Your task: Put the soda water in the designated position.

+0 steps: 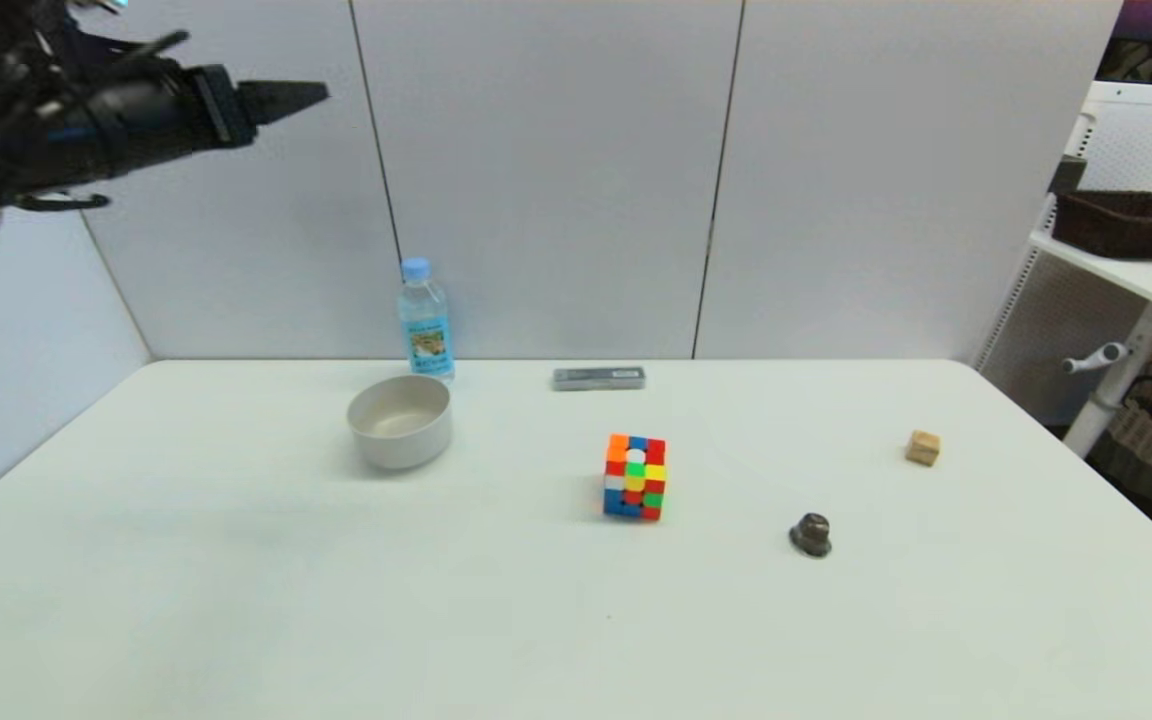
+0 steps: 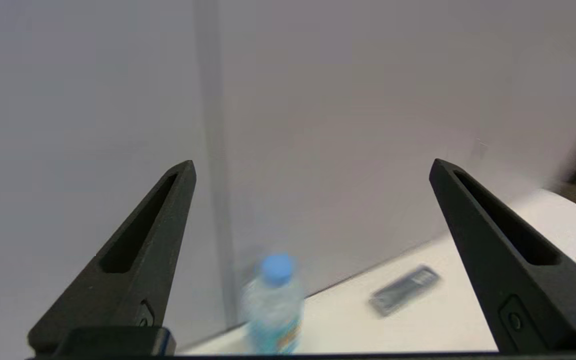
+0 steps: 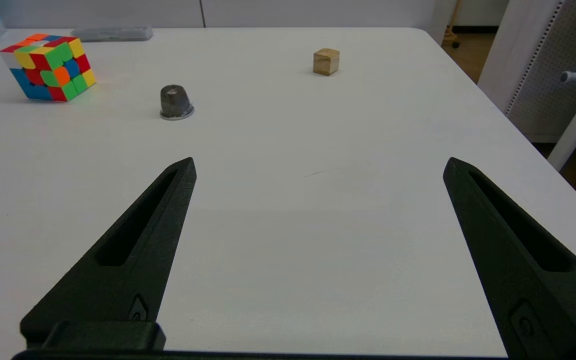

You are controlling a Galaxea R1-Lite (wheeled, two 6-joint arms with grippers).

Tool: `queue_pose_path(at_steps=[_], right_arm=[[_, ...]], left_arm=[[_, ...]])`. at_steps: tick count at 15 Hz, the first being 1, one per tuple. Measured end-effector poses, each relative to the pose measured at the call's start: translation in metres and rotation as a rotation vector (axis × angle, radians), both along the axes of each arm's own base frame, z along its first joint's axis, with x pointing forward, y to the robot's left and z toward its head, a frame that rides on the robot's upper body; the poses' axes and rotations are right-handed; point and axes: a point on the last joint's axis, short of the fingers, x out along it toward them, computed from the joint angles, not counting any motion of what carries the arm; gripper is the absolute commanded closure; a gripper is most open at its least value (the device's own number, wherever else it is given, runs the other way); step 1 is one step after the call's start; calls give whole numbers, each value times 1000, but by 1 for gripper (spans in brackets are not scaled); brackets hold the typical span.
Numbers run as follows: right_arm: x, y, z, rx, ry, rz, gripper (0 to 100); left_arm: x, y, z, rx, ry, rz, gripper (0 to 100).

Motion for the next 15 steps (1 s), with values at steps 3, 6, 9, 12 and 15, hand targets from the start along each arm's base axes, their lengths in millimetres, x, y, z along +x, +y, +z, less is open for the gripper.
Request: queue_pose_path(at_steps=[3, 6, 9, 12, 15], right_arm=[[0, 0, 0, 0, 0, 1, 0], [0, 0, 0, 0, 0, 1, 0], [0, 0, 0, 0, 0, 0, 0], [0, 0, 0, 0, 0, 0, 0], [0, 0, 0, 0, -1, 0, 0]], left_arm=[[-72, 8, 30, -8, 47, 342, 0], [-139, 10, 12, -12, 115, 488, 0], [-201, 9, -37, 2, 192, 506, 0], [-262, 8, -97, 8, 205, 511, 0], [-309, 8, -153, 7, 172, 513, 0]])
